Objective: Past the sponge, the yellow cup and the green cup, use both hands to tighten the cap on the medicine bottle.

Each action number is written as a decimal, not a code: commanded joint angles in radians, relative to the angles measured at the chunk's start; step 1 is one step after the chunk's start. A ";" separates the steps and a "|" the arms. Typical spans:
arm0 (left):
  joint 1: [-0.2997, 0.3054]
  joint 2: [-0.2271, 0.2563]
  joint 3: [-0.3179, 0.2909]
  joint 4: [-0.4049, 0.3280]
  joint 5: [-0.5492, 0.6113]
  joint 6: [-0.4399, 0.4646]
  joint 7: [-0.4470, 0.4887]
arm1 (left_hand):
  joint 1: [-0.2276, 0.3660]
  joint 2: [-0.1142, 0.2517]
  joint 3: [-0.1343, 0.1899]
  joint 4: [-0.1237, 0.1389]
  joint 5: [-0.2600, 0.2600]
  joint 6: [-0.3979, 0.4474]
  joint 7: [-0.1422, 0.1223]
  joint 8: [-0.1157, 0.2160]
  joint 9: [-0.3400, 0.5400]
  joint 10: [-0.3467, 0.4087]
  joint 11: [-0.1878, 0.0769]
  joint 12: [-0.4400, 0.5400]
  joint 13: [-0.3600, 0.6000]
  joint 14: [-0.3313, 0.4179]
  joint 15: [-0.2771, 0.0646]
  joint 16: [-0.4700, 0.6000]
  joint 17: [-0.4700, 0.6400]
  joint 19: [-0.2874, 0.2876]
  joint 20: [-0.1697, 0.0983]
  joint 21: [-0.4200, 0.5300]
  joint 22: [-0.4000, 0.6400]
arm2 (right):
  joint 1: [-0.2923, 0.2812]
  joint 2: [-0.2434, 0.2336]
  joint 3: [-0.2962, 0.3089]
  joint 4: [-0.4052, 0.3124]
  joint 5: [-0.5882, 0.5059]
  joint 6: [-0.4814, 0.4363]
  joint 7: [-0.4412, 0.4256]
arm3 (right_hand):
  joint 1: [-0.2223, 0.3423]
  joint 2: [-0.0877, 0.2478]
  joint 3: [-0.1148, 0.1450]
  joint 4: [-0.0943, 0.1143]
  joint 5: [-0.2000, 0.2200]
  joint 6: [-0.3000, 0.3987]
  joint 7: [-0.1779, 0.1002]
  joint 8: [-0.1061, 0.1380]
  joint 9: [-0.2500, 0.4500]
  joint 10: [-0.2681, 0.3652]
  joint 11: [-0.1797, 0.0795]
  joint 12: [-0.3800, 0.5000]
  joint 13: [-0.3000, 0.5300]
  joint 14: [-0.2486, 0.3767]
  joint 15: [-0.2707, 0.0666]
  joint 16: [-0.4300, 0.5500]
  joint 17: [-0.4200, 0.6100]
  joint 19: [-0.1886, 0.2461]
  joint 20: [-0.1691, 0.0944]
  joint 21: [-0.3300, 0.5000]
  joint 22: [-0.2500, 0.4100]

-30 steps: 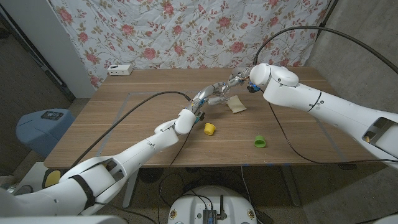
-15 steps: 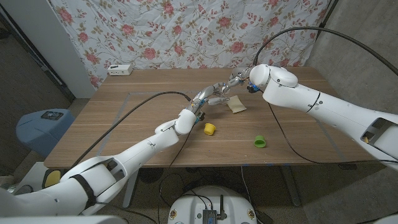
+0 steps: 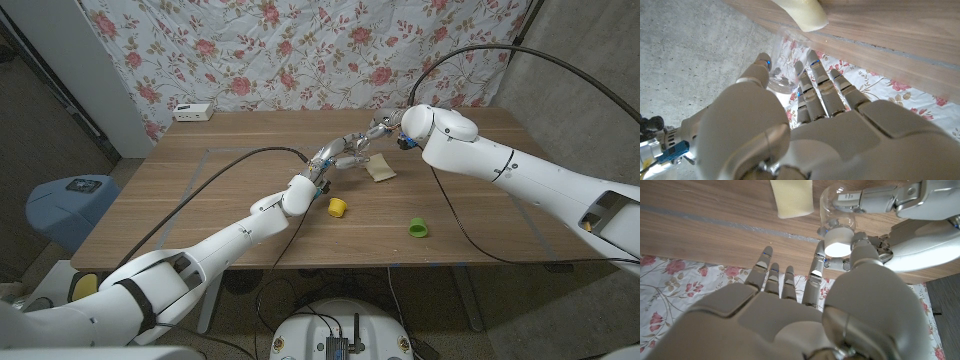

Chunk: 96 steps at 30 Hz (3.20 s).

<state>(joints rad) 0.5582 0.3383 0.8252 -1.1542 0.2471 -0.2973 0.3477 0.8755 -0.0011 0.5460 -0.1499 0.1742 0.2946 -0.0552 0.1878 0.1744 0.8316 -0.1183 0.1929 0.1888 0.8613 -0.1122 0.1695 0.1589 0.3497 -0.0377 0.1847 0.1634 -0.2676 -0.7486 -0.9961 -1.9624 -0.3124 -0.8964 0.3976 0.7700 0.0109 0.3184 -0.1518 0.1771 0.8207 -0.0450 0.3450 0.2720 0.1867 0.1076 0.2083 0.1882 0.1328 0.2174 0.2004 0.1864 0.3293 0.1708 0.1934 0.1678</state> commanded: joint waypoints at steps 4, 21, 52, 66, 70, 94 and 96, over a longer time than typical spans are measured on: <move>0.005 0.002 0.002 -0.013 0.001 0.008 0.004 | -0.004 0.009 0.007 0.001 0.003 0.008 -0.002 0.000 0.003 0.039 -0.034 0.004 0.003 0.008 -0.063 0.004 0.001 -0.003 -0.048 0.000 0.002 | 0.001 -0.004 -0.031 -0.025 -0.041 -0.049 -0.009 | -0.023 -0.004 -0.008 0.015 -0.002 0.031 0.002 0.013 -0.001 0.025 -0.005 0.011 0.003 0.018 0.001 0.007 0.002 0.015 -0.001 0.004 0.003; 0.010 0.010 -0.001 -0.027 0.005 0.005 0.002 | -0.004 0.009 0.007 0.000 0.003 0.009 -0.003 0.000 0.003 0.040 -0.036 0.004 0.003 0.009 -0.065 0.005 0.001 -0.003 -0.048 0.000 0.002 | 0.025 0.006 -0.094 -0.046 -0.121 -0.130 -0.015 | -0.065 -0.008 -0.025 0.030 -0.002 0.072 0.008 0.024 -0.005 0.059 -0.012 0.012 0.002 0.045 -0.002 0.012 0.003 0.025 0.002 0.004 0.003; -0.003 -0.012 0.002 0.016 -0.003 -0.004 0.014 | -0.004 0.009 0.009 -0.001 0.003 0.010 -0.003 0.000 0.003 0.038 -0.037 0.003 0.003 0.008 -0.064 0.004 0.001 -0.004 -0.048 0.000 0.002 | 0.026 0.045 -0.095 0.014 -0.107 -0.135 -0.064 | -0.168 -0.021 -0.065 0.056 -0.001 0.220 0.016 0.062 -0.025 0.153 -0.024 0.016 0.001 0.105 -0.012 0.017 0.003 0.040 0.003 0.003 0.003; -0.018 -0.025 0.009 0.040 -0.004 -0.007 0.017 | -0.003 0.008 0.009 -0.002 0.003 0.010 -0.003 0.000 0.003 0.036 -0.035 0.003 0.003 0.007 -0.064 0.004 0.001 -0.004 -0.048 0.000 0.002 | 0.018 0.049 -0.094 0.017 -0.102 -0.150 -0.102 | -0.183 -0.027 -0.071 0.050 -0.001 0.293 0.014 0.079 -0.037 0.197 -0.035 0.017 0.001 0.138 -0.020 0.020 0.002 0.054 0.003 0.004 0.003; -0.021 -0.027 0.011 0.046 -0.005 -0.013 0.018 | -0.004 0.009 0.009 -0.002 0.003 0.010 -0.002 0.000 0.003 0.037 -0.033 0.003 0.003 0.008 -0.064 0.004 0.001 -0.004 -0.048 0.000 0.002 | 0.016 0.049 -0.091 0.017 -0.097 -0.147 -0.111 | -0.190 -0.028 -0.073 0.051 -0.002 0.302 0.014 0.080 -0.040 0.207 -0.037 0.018 0.001 0.143 -0.021 0.020 0.002 0.055 0.003 0.004 0.004; -0.029 -0.032 0.018 0.053 -0.005 -0.019 0.014 | -0.007 0.007 0.010 0.000 0.003 0.009 -0.006 0.000 0.003 0.038 -0.034 0.003 0.004 0.002 -0.063 0.002 0.001 -0.007 -0.048 -0.001 0.002 | 0.037 0.001 -0.097 -0.030 -0.064 -0.155 -0.058 | -0.298 -0.056 -0.118 0.075 0.003 0.096 0.043 -0.032 -0.053 0.161 -0.009 -0.018 0.002 0.109 -0.001 -0.005 0.005 0.012 0.018 -0.009 0.004; -0.029 -0.031 0.018 0.051 -0.005 -0.018 0.012 | -0.007 0.007 0.010 -0.001 0.002 0.009 -0.006 0.000 0.003 0.037 -0.034 0.003 0.004 0.002 -0.062 0.003 0.001 -0.008 -0.048 -0.001 0.002 | 0.036 -0.003 -0.094 -0.034 -0.060 -0.153 -0.057 | -0.311 -0.058 -0.124 0.075 0.006 0.056 0.044 -0.051 -0.048 0.135 -0.004 -0.024 0.003 0.096 0.000 -0.009 0.005 0.002 0.022 -0.009 0.004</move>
<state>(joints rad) 0.5325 0.3072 0.8406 -1.1022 0.2410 -0.3135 0.3662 0.8688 0.0030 0.5483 -0.1507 0.1677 0.2984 -0.0590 0.1878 0.1744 0.8315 -0.1184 0.1902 0.1879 0.8613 -0.1122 0.1695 0.1589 0.3442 -0.0431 0.1847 0.1634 -0.2447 -0.7275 -1.0885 -1.9746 -0.3945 -1.0503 0.3060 0.4705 -0.0446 0.2027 -0.0773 0.1779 0.9114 -0.0025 0.3102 0.2162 0.3435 0.0986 0.1884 0.1888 0.2416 0.2152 0.1954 0.1886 0.3423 0.1889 0.1881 0.1703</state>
